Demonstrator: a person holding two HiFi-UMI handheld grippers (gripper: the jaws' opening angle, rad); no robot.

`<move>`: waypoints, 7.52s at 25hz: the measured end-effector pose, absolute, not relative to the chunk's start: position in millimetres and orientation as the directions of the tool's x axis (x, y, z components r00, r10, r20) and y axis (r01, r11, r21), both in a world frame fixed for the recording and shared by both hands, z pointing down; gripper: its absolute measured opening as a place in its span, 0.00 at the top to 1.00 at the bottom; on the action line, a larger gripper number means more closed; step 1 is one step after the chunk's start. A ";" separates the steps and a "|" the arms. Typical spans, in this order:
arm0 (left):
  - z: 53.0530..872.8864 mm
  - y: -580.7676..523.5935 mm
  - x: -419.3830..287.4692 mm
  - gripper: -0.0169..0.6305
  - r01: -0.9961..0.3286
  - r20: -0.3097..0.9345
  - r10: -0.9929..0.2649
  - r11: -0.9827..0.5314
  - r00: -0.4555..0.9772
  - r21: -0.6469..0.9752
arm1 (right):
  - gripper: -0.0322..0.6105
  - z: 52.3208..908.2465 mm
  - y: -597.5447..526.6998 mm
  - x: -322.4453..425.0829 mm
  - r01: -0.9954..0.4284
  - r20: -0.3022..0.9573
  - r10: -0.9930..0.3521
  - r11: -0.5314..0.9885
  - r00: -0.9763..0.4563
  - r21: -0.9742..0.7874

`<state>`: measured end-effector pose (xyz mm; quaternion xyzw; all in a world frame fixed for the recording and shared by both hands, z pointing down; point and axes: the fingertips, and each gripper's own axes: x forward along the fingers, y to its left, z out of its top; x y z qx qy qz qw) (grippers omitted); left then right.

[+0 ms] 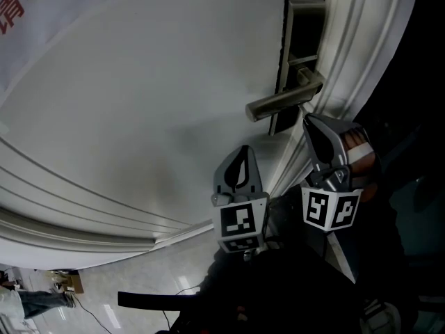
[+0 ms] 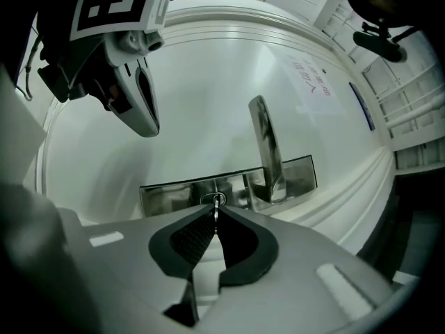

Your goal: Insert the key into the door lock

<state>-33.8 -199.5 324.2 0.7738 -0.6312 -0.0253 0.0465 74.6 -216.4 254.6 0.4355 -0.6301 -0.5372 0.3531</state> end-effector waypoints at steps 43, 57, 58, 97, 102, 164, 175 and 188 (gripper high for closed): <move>324.0 -198.9 -29.4 0.97 -0.958 0.007 -0.972 -0.230 0.235 0.172 | 0.93 255.0 -222.9 68.1 -0.075 -0.038 -0.937 -0.013 -0.346 0.997; 327.2 -201.2 -29.2 0.97 -0.960 0.015 -0.970 -0.239 0.244 0.149 | 0.93 255.3 -223.6 67.6 -0.076 -0.039 -0.938 -0.014 -0.343 0.997; 327.1 -201.2 -28.8 0.97 -0.959 0.015 -0.969 -0.242 0.247 0.150 | 0.93 255.3 -223.6 67.6 -0.075 -0.039 -0.939 -0.014 -0.343 0.997; 326.4 -202.8 -24.3 0.97 -0.942 0.017 -0.961 -0.267 0.276 0.205 | 0.93 253.9 -228.6 64.6 -0.062 -0.020 -0.939 0.002 -0.343 0.998; 326.7 -204.8 -27.4 0.97 -0.949 0.004 -0.965 -0.258 0.263 0.182 | 0.93 253.8 -228.7 64.9 -0.062 -0.021 -0.938 0.000 -0.345 0.998; 319.8 -207.8 -25.8 0.97 -0.940 -0.013 -0.961 -0.273 0.277 0.205 | 0.93 253.1 -231.3 61.9 -0.047 -0.019 -0.937 -0.003 -0.348 0.999; 326.3 -208.1 -27.2 0.97 -0.947 0.000 -0.964 -0.262 0.267 0.188 | 0.93 253.4 -231.6 62.1 -0.047 -0.019 -0.937 -0.002 -0.349 0.999; 325.1 -208.1 -26.4 0.97 -0.946 -0.003 -0.963 -0.266 0.270 0.185 | 0.93 253.4 -231.8 62.5 -0.049 -0.021 -0.937 -0.004 -0.348 0.999</move>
